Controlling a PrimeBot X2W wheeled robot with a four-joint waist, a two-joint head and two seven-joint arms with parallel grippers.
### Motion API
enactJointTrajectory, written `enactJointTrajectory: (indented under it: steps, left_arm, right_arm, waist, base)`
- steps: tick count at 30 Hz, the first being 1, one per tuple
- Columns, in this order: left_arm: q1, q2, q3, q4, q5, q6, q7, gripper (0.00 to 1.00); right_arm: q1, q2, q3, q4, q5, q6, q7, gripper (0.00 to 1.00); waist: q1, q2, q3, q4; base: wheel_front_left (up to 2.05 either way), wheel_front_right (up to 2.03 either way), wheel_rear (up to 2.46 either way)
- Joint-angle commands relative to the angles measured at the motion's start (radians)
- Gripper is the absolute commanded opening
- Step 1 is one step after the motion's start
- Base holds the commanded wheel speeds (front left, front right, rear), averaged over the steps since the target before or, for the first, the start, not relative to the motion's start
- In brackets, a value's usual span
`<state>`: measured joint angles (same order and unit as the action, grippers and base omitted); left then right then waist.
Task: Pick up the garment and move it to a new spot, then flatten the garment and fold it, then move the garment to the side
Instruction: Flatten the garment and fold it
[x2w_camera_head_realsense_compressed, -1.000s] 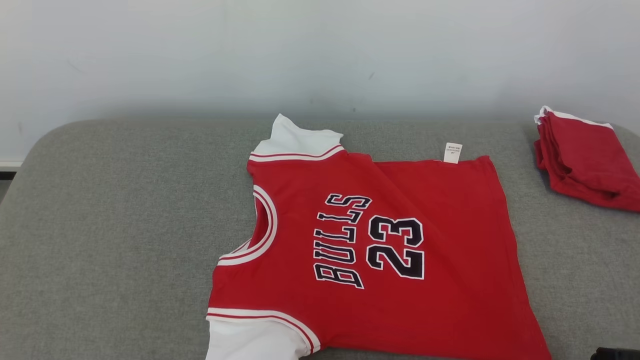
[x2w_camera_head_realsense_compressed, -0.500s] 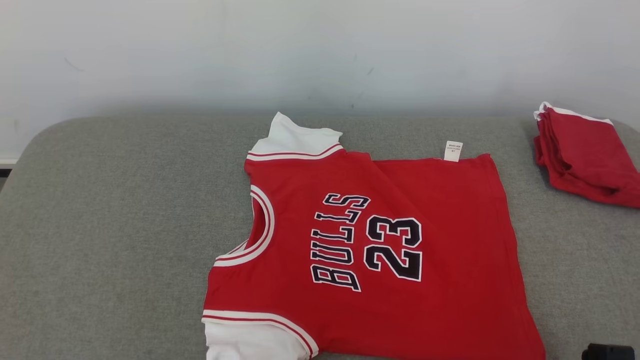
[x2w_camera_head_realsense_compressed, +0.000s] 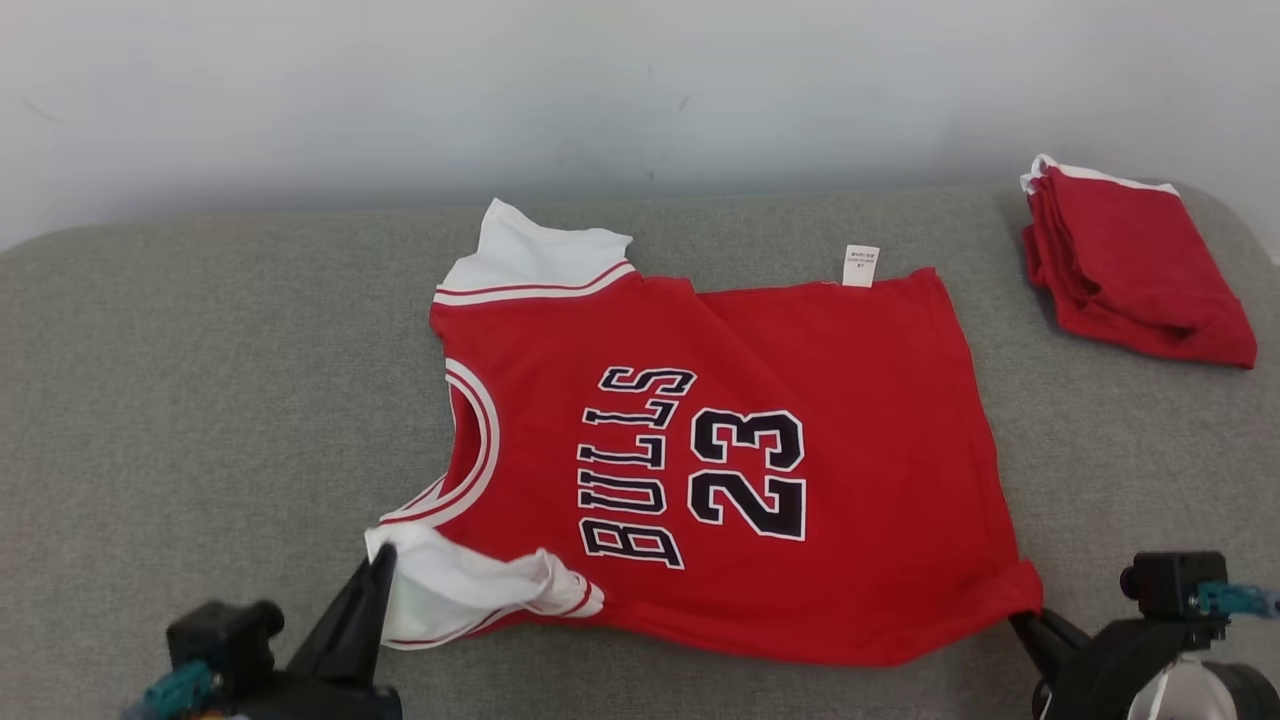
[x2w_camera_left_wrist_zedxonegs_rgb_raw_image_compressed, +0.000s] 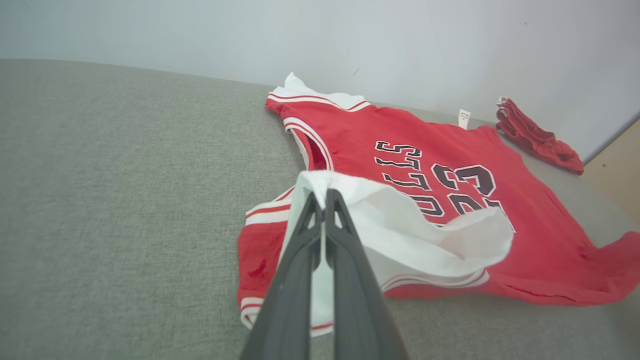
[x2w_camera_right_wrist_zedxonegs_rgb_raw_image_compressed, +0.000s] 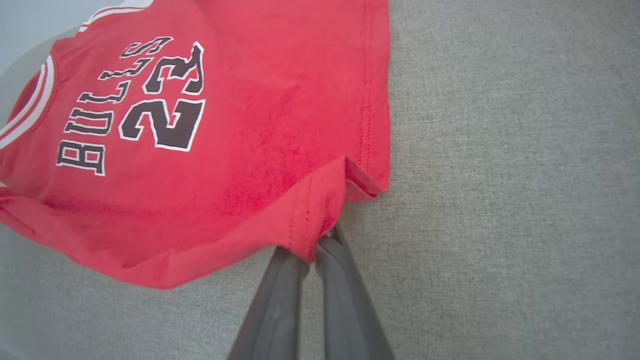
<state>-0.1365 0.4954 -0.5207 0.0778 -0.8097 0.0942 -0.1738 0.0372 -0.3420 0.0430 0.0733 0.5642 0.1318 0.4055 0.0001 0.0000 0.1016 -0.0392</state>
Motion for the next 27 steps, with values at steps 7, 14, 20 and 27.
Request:
enactJointTrajectory:
  steps: [7, 14, 20, 27]
  left_arm:
    - [-0.216, -0.048, -0.025, 0.211, 0.009, -0.088, 0.035, 0.00]
    - [-0.352, -0.077, -0.044, 0.382, 0.027, -0.146, 0.039, 0.00]
    - [-0.437, -0.109, -0.071, 0.525, 0.039, -0.186, 0.026, 0.00]
    - [-0.471, -0.140, -0.091, 0.655, 0.041, -0.207, -0.017, 1.00]
  right_arm:
    - [-0.113, -0.022, -0.023, 0.050, -0.001, -0.003, 0.064, 0.00]
    - [-0.187, -0.035, -0.029, 0.101, 0.004, -0.003, 0.107, 0.00]
    - [-0.237, -0.031, -0.010, 0.137, -0.004, -0.003, 0.093, 0.00]
    - [-0.258, -0.038, 0.024, 0.171, -0.018, -0.003, 0.031, 1.00]
  waist:
    - [-0.0001, 0.0000, 0.042, 0.006]
    - [-0.0001, 0.0000, 0.073, 0.005]
    - [-0.0001, 0.0000, 0.087, -0.002]
    - [-0.0001, 0.0000, 0.065, -0.016]
  base:
    - [0.00, 0.00, 0.00]
    - [0.00, 0.00, 0.00]
    - [0.00, 0.00, 0.00]
    - [0.00, 0.00, 0.00]
